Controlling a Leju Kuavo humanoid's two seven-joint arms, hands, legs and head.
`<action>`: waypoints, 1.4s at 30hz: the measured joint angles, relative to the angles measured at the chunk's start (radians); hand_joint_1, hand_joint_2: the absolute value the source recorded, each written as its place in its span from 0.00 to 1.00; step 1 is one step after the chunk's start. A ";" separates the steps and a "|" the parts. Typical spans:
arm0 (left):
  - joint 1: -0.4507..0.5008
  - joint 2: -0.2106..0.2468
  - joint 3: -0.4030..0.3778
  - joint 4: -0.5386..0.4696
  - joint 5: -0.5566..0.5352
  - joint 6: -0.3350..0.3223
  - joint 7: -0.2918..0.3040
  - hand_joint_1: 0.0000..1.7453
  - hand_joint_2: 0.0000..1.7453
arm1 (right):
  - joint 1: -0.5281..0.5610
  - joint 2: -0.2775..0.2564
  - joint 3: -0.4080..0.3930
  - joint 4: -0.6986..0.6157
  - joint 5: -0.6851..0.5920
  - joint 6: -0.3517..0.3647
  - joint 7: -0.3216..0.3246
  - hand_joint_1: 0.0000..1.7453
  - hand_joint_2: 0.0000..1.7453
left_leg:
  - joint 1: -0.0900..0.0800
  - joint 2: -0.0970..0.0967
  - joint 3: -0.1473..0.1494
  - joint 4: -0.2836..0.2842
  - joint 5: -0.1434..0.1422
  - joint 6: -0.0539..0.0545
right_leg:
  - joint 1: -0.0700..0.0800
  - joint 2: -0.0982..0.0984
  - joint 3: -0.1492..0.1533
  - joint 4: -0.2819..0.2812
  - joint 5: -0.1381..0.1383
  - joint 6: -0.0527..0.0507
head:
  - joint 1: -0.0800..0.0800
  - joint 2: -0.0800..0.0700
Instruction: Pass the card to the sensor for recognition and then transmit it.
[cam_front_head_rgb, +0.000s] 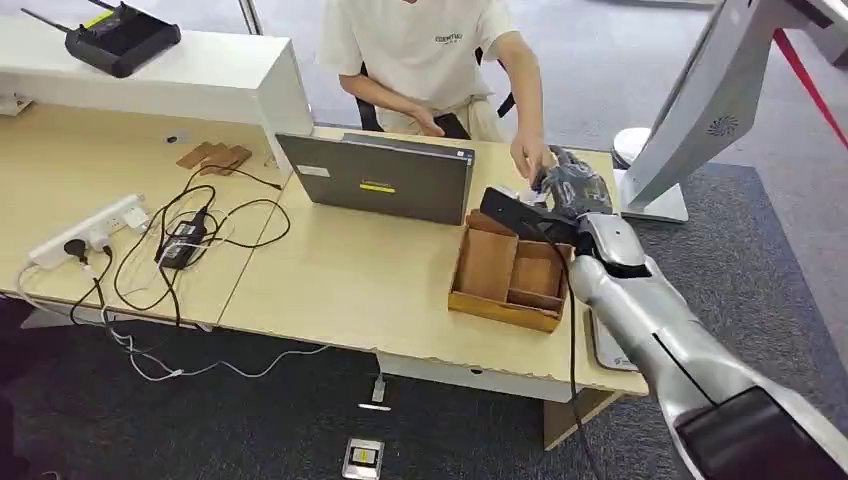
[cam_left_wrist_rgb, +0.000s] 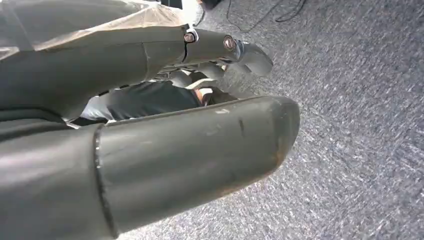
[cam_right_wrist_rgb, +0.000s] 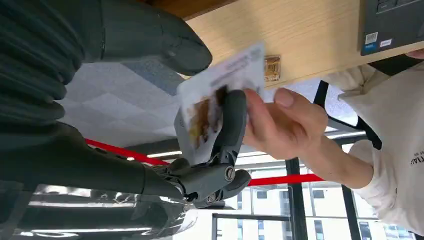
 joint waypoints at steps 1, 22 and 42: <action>0.003 0.000 0.000 0.000 0.001 0.000 -0.002 0.00 0.00 | -0.001 0.003 0.002 0.007 0.000 -0.006 0.000 0.00 1.00 | 0.000 0.000 0.000 0.000 0.000 0.000 | 0.000 0.000 0.000 0.000 0.000 0.000 | 0.000 0.000; 0.036 -0.001 0.016 0.000 0.034 0.031 -0.011 0.00 0.00 | 0.062 -0.016 -0.057 -0.109 -0.246 -0.194 -0.056 0.00 1.00 | 0.000 0.000 0.002 0.000 0.001 -0.001 | 0.000 0.000 0.001 -0.001 0.000 0.000 | 0.000 0.000; 0.038 -0.002 0.034 0.003 0.029 0.036 -0.018 0.00 0.00 | 0.427 -0.239 -0.131 -0.620 -0.280 -0.019 0.084 0.00 1.00 | 0.000 0.000 0.001 0.000 0.000 0.000 | 0.000 0.000 0.001 -0.001 0.000 0.000 | 0.000 0.000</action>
